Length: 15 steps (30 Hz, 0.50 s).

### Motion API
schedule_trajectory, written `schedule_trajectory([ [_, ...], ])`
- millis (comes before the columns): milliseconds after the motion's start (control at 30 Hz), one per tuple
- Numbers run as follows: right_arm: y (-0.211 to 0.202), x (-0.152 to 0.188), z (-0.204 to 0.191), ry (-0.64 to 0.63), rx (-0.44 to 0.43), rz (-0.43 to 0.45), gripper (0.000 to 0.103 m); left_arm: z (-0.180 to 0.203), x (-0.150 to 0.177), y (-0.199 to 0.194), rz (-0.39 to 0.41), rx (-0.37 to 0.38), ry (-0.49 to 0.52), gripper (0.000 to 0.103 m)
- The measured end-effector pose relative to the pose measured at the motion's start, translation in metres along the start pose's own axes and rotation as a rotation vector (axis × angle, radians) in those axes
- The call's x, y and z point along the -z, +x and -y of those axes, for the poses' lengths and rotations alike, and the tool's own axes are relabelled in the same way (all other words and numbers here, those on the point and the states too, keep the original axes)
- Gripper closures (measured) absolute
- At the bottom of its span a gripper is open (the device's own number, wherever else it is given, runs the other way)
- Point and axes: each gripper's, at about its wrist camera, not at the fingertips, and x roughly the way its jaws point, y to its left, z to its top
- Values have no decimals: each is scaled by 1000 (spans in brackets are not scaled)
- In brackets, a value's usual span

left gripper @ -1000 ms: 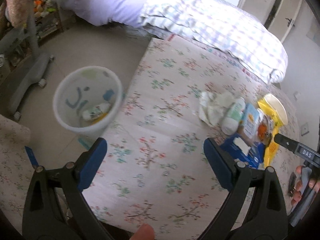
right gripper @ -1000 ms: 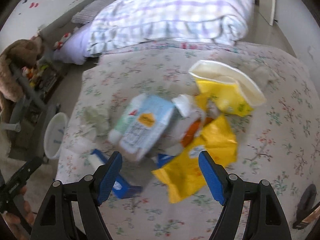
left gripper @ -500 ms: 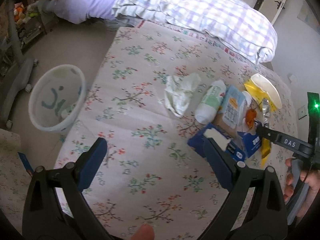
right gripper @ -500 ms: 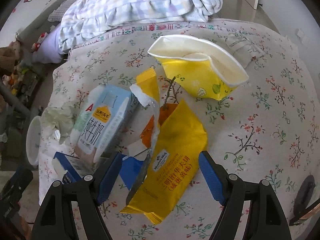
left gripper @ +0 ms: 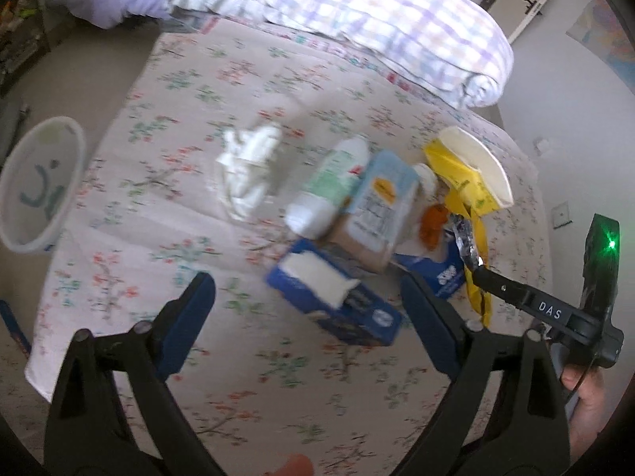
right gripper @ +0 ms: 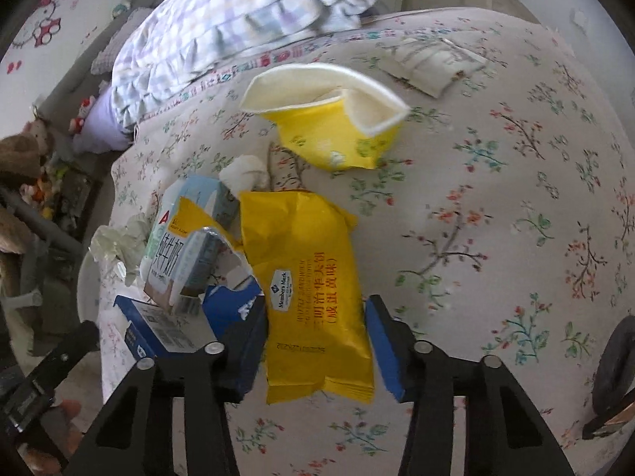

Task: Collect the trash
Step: 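Grasp the blue tissue box with the left tool while the right tool grasps the yellow snack wrapper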

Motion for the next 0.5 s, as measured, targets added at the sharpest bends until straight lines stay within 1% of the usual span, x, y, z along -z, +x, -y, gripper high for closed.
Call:
schedule_trajectory([
  [100,-7,1,11,16,-26,9,63,7,1,9,-22,10,5,19],
  [200,-14,2,19,26,-51,22,65,12,2,18,-40,-1,10,27],
  [233,-16,2,20,27,-56,28,66,14,3,21,-44,-11,16,29],
  [333,-24,3,25,29,-72,42,66,16,5,27,-52,-35,31,42],
  [400,-28,3,26,26,-79,49,66,15,7,27,-48,-26,22,44],
  [467,-31,3,27,22,-87,52,66,13,7,26,-44,-23,23,55],
  [500,-31,3,27,20,-90,53,66,12,8,24,-39,-22,27,57],
])
